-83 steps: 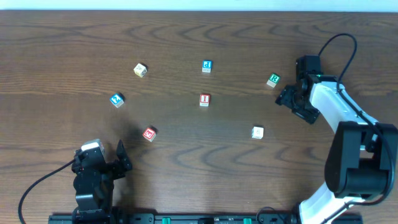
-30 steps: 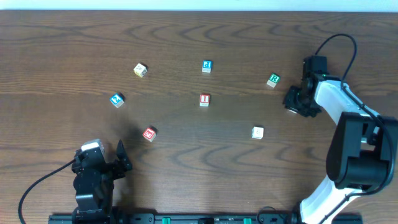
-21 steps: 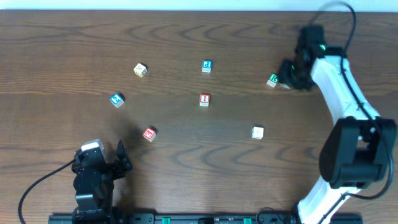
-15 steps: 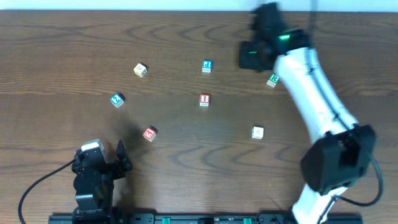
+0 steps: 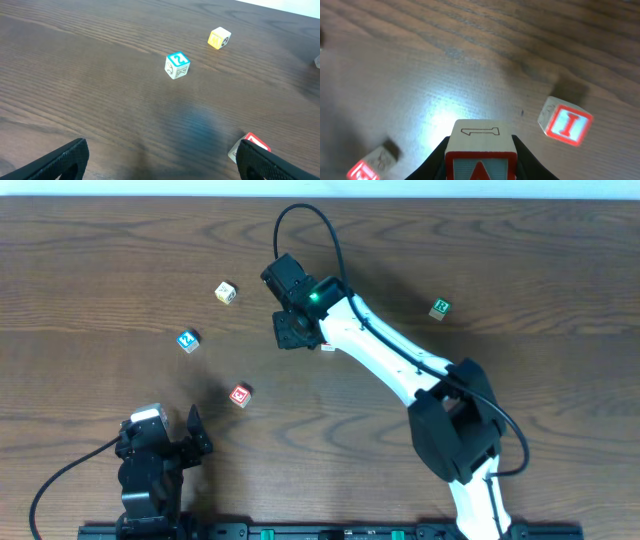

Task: Spell out Ai2
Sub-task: 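Carry the 'A' block left of the 'I' block and lower it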

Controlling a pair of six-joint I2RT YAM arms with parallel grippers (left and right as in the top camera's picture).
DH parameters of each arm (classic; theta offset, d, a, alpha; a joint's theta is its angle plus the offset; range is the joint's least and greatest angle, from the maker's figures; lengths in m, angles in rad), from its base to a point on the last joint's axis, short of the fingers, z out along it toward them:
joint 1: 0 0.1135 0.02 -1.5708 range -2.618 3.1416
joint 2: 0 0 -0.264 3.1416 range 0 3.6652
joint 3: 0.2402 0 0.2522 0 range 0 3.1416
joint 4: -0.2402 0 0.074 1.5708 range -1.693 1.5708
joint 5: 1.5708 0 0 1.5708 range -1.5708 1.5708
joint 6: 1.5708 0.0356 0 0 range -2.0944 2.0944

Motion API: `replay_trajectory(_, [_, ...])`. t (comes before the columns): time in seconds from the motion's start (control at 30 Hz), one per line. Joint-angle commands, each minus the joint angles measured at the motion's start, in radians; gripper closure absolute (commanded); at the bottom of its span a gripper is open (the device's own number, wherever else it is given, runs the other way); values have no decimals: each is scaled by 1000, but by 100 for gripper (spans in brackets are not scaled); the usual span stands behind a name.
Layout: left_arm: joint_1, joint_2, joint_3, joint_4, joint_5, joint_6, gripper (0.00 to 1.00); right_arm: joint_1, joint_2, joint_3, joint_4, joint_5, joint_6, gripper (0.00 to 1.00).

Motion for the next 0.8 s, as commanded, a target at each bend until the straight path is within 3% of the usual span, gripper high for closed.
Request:
replay_trajectory(0.0, [-4,-6,-15,1,-3,10,5,6,10,9,21,33,42,99])
replay_trajectory(0.4, [-4,-6,-15,1,-3,10,5,8,120,8,27,79,42,99])
replay_trajectory(0.77, [-4,-6,-15,1,-3,10,5,8,127,8,44,164,157,99])
